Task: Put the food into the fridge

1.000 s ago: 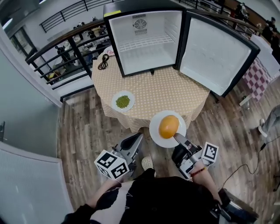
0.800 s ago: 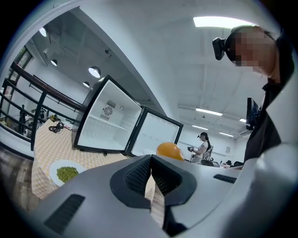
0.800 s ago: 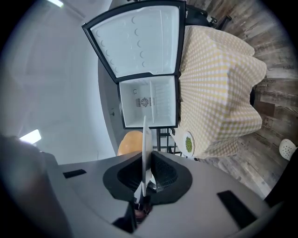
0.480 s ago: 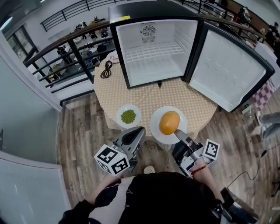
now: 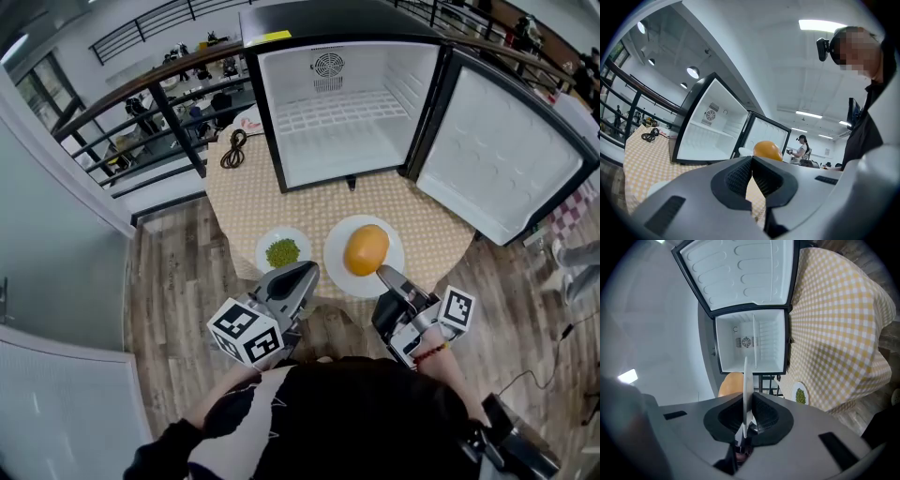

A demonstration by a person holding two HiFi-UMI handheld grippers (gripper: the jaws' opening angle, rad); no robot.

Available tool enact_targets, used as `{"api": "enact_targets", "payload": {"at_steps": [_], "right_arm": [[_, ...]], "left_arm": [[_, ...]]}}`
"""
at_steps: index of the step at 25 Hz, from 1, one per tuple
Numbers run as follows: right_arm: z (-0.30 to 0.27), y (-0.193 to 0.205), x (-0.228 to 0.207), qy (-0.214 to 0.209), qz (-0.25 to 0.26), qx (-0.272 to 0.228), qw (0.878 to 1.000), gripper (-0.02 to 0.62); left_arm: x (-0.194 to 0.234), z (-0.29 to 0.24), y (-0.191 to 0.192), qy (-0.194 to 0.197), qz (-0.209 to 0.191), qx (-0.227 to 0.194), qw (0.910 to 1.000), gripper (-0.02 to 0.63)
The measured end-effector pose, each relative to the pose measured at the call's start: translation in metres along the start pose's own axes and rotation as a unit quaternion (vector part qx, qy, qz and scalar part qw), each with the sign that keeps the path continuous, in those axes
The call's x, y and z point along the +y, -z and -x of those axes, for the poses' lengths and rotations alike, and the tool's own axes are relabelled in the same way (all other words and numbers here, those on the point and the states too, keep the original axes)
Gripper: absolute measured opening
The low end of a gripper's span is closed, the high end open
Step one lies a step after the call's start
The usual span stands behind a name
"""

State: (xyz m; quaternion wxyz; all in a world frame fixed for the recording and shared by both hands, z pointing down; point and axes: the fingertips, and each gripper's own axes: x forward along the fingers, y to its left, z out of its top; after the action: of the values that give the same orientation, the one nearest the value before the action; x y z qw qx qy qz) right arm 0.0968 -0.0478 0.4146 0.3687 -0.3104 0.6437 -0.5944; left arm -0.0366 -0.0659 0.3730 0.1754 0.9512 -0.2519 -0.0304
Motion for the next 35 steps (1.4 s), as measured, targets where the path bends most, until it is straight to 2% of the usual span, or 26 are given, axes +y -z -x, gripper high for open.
{"api": "enact_targets", "payload": {"at_steps": [19, 24, 31, 35], "right_arm": [[-0.025, -0.003, -0.012, 0.021, -0.009, 0.012, 1.000, 0.029], [-0.023, -0.004, -0.011, 0.028, -0.003, 0.014, 0.999, 0.029], [-0.021, -0.007, -0.022, 0.046, -0.007, 0.006, 0.999, 0.029], [-0.027, -0.021, -0.027, 0.052, -0.011, 0.005, 0.999, 0.029]], "left_arm": [[0.018, -0.002, 0.003, -0.010, 0.017, -0.002, 0.9998, 0.012], [0.015, -0.004, 0.001, -0.004, 0.018, -0.006, 0.9998, 0.012], [0.014, -0.009, 0.017, 0.016, 0.041, 0.012, 0.9989, 0.012], [0.021, -0.022, 0.017, 0.023, 0.021, 0.026, 0.9992, 0.012]]}}
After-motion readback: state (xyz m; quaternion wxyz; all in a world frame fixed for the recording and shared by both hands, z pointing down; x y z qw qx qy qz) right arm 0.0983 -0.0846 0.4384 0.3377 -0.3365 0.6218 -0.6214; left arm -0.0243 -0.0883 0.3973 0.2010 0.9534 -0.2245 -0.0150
